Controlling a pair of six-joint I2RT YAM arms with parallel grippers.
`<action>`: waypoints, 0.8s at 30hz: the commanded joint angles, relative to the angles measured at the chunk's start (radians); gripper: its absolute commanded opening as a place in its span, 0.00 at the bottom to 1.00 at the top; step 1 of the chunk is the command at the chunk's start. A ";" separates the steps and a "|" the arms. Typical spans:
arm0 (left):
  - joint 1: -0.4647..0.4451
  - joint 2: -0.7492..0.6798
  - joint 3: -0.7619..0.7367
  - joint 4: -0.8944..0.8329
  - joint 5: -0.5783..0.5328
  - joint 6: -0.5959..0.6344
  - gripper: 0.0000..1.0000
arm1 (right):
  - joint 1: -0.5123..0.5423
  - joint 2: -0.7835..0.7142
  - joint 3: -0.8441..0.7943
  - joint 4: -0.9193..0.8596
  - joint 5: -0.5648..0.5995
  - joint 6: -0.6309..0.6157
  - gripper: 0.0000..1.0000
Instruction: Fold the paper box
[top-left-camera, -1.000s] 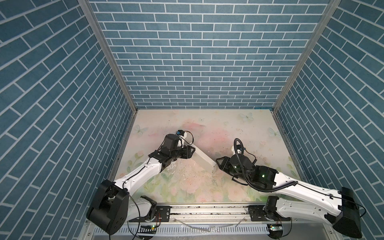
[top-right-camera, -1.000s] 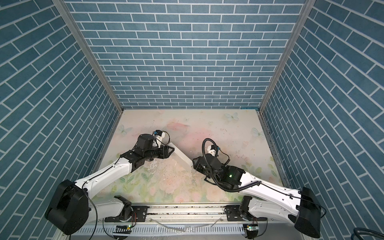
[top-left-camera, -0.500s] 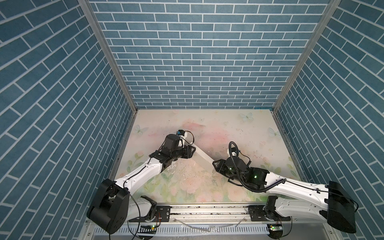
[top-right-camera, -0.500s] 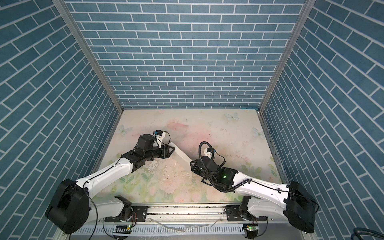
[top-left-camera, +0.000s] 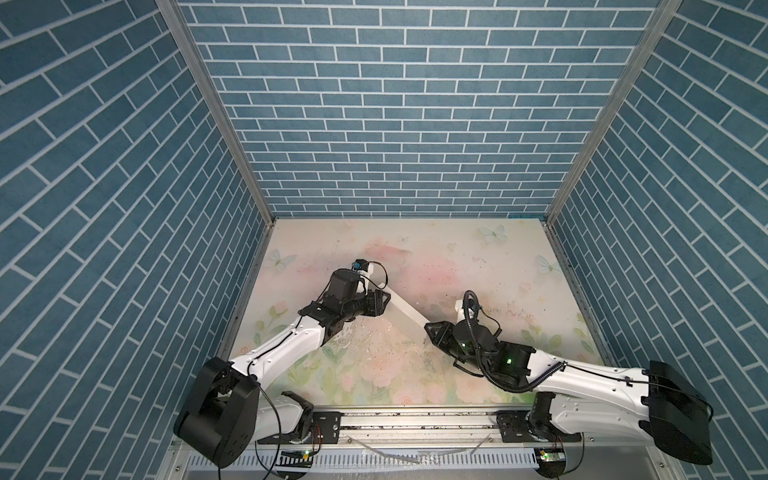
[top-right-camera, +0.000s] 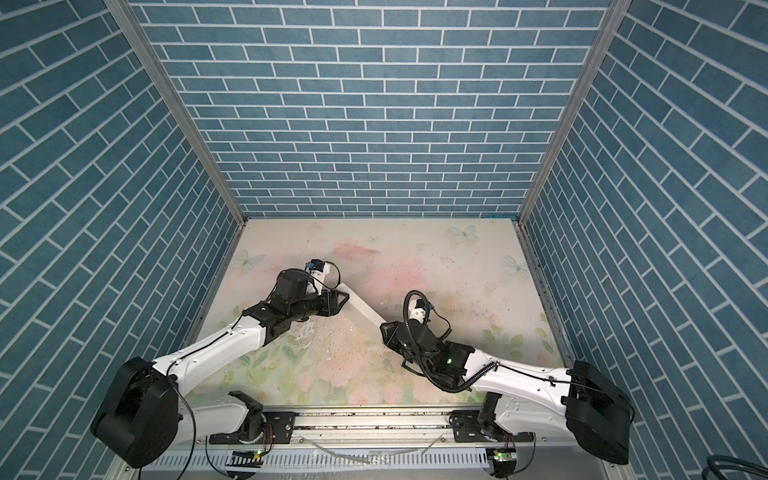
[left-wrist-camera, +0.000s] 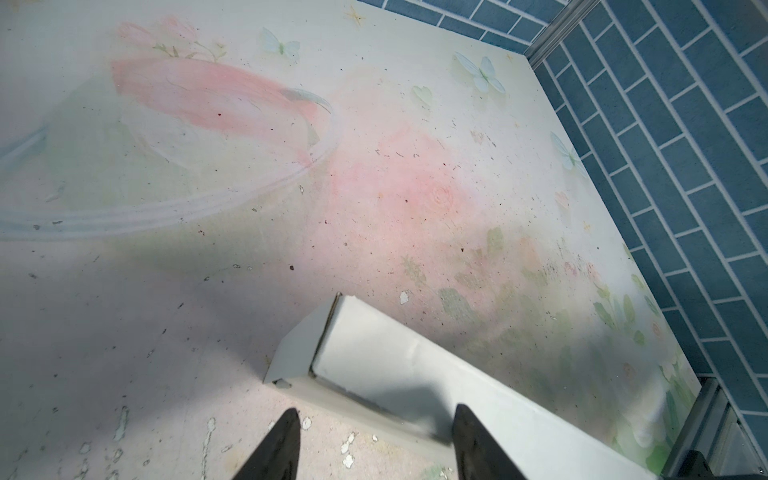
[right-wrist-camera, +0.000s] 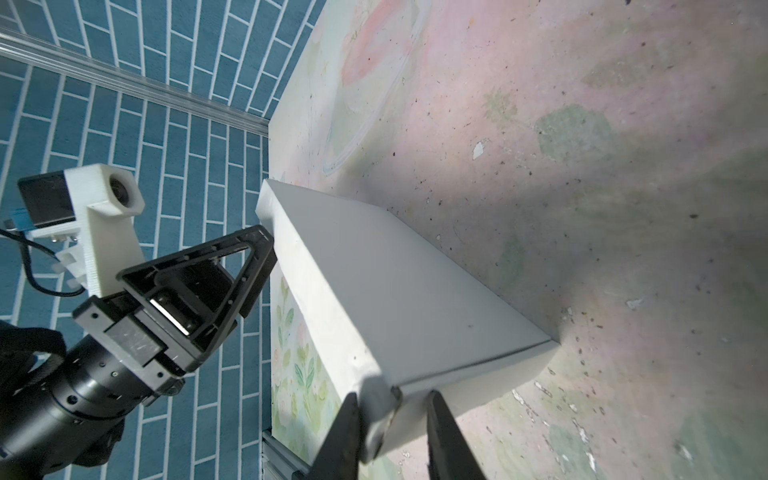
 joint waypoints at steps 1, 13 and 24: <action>-0.007 0.034 -0.043 -0.074 -0.060 0.001 0.58 | 0.012 0.011 -0.063 0.011 0.006 0.005 0.24; -0.028 0.051 -0.059 -0.076 -0.085 -0.008 0.58 | 0.014 0.037 -0.132 0.127 0.012 0.003 0.13; -0.028 0.001 -0.032 -0.129 -0.111 -0.015 0.61 | 0.013 -0.070 -0.118 0.039 0.050 -0.041 0.28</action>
